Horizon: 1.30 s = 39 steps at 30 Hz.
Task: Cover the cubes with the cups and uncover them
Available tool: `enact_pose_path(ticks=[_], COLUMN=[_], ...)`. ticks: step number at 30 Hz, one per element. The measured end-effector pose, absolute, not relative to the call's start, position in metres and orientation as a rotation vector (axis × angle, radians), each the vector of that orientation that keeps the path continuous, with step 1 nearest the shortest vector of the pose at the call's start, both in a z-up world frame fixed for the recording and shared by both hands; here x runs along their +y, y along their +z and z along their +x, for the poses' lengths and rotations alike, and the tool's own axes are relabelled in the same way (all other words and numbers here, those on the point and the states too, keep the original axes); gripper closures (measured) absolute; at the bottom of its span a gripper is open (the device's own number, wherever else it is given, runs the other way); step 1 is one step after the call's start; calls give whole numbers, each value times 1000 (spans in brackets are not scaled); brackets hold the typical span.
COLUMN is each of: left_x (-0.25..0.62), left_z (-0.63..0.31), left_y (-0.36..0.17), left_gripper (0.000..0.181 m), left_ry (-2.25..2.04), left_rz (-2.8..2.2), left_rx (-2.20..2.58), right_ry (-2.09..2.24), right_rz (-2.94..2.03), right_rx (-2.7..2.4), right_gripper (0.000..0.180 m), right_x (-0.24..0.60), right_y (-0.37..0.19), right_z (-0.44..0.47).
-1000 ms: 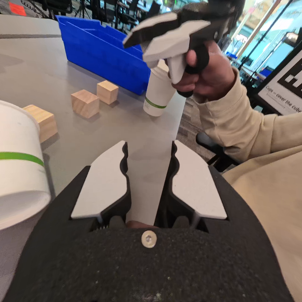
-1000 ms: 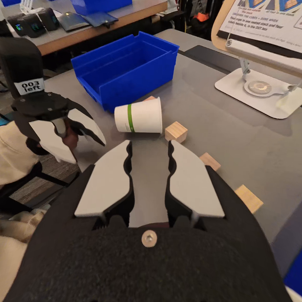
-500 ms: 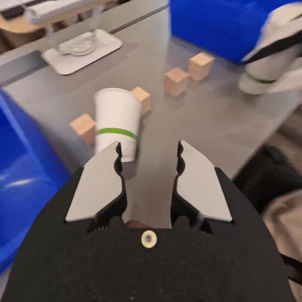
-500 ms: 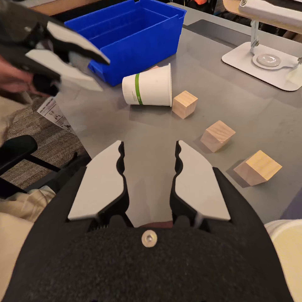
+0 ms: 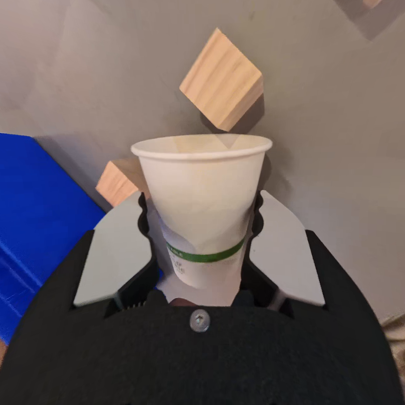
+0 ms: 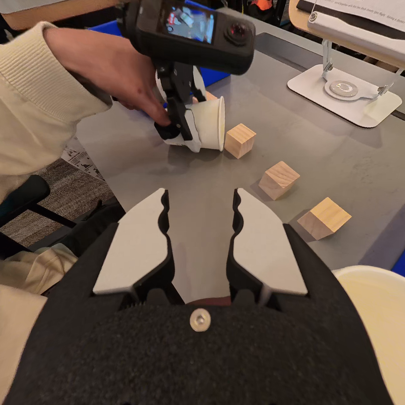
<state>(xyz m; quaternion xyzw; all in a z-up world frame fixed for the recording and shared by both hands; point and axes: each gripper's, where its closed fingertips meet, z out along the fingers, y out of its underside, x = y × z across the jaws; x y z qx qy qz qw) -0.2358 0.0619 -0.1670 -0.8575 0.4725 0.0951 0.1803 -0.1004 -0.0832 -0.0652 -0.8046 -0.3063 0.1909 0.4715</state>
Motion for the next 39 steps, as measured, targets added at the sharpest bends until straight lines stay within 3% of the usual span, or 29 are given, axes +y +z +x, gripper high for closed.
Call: enact_pose_path(ticks=[4, 7, 14, 17, 26, 35, 39], left_x=[60, 63, 18, -4, -43, -84, -91], left_z=[-236, -231, -207, -214, -198, -155, -151], left_y=[-176, -153, -18, 7, 13, 7, -1], left_gripper=[89, 90, 90, 91, 90, 90, 90], left_ry=[232, 28, -1075, -1318, -1575, -1653, -1634], left_rz=[-2428, -2366, -1732, -1545, -1386, -1351, -1362], left_rx=[1356, 1219, 971, 915, 945, 1090, 1149], right_ry=[447, 473, 730, 884, 1305, 1318, 1301], right_rz=[-1982, -1993, -1947, -1894, -1689, -1628, -1570], right_rx=[-740, -714, -632, -613, -588, -650, -621], right_gripper=[126, 126, 125, 124, 98, 99, 99], right_x=[-82, -78, -78, -82, -93, -93, -92], right_y=[-68, -71, -63, -54, -30, -26, 3], right_z=[-94, -89, -96, -107, -154, -173, -143])
